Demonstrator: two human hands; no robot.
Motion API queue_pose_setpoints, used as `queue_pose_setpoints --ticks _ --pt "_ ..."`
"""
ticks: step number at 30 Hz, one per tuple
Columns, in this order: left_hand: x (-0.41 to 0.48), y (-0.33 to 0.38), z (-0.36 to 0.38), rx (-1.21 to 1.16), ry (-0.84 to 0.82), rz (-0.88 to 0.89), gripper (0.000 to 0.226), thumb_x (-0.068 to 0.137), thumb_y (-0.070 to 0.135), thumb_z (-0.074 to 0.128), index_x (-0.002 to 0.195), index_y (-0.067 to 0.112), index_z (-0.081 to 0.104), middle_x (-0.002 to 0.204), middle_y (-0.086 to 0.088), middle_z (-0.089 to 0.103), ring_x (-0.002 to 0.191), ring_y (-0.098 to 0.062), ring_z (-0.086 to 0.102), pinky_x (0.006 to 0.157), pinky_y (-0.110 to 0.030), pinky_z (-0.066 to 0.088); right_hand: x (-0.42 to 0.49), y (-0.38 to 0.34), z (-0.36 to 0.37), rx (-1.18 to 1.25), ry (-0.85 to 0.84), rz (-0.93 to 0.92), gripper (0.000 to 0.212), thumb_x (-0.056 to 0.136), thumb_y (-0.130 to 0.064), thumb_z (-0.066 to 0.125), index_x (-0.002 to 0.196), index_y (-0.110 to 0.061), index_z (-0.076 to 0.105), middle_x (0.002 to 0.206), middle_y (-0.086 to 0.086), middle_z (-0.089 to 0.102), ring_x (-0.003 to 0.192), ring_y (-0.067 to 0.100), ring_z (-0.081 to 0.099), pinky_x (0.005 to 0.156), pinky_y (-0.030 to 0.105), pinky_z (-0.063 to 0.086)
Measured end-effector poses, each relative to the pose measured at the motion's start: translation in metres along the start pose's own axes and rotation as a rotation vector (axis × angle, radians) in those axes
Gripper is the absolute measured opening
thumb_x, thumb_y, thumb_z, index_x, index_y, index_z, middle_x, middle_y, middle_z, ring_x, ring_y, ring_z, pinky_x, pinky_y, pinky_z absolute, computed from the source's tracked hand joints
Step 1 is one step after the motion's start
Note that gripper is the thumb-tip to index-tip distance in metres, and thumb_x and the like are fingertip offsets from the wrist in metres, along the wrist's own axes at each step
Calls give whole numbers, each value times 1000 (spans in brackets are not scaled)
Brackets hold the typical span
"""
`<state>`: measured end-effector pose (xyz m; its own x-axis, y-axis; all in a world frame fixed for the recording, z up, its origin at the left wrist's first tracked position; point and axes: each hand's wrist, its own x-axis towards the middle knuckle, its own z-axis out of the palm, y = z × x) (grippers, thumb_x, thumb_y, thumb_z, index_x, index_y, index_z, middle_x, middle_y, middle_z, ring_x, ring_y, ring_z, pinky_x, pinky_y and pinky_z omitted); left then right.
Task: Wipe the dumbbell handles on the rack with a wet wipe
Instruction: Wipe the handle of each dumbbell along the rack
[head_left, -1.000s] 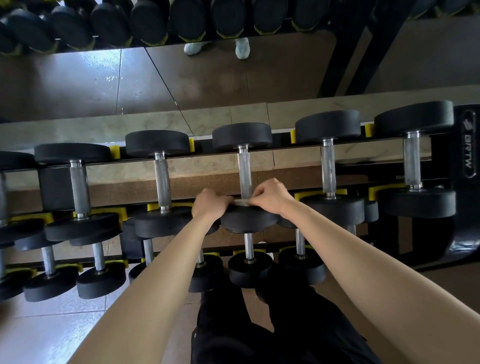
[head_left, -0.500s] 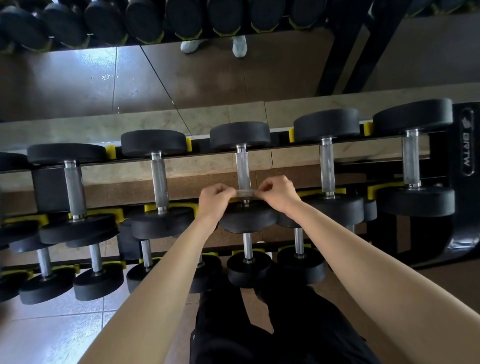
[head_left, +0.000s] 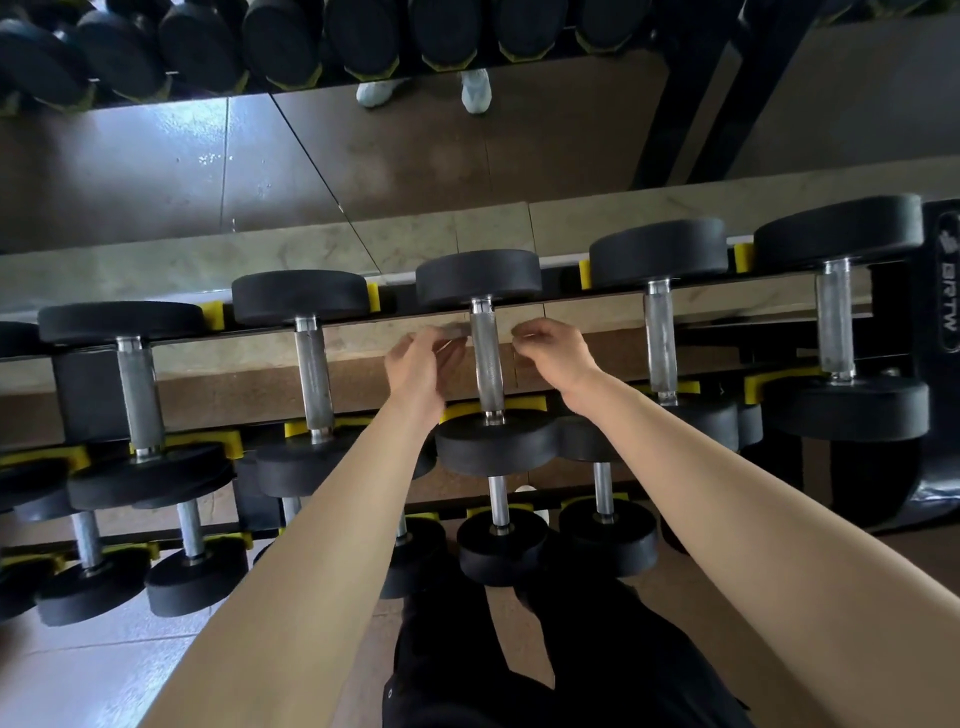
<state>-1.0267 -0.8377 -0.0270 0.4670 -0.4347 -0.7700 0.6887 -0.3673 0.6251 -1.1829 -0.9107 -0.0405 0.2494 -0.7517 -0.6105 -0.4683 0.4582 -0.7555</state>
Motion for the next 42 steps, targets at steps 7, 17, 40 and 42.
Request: queue_pose_setpoints --ticks 7,17,40,42 --pt "2 -2 30 9 -67 -143 23 101 22 59 112 7 72 100 -11 78 91 -26 75 79 -39 59 12 -17 15 476 -83 222 28 100 -20 62 124 -7 66 119 12 72 106 30 69 97 42 53" --pt "0 -8 26 -40 78 8 9 89 11 76 95 17 75 103 -2 77 101 -17 70 100 -40 55 16 -33 31 582 94 343 5 94 -11 69 98 -12 72 105 12 74 97 28 71 90 39 59" --pt "5 -1 32 17 -35 -186 21 96 25 68 115 17 74 108 -5 78 97 -23 73 80 -37 60 4 -32 40 541 352 137 15 81 -6 82 88 -17 73 90 1 76 89 17 71 85 34 60" --pt "3 -1 30 23 -23 -118 12 97 22 69 107 19 74 104 -4 78 98 -22 73 87 -37 60 10 -29 35 593 301 191 16 85 -1 76 88 -17 75 91 3 76 92 22 72 90 38 59"
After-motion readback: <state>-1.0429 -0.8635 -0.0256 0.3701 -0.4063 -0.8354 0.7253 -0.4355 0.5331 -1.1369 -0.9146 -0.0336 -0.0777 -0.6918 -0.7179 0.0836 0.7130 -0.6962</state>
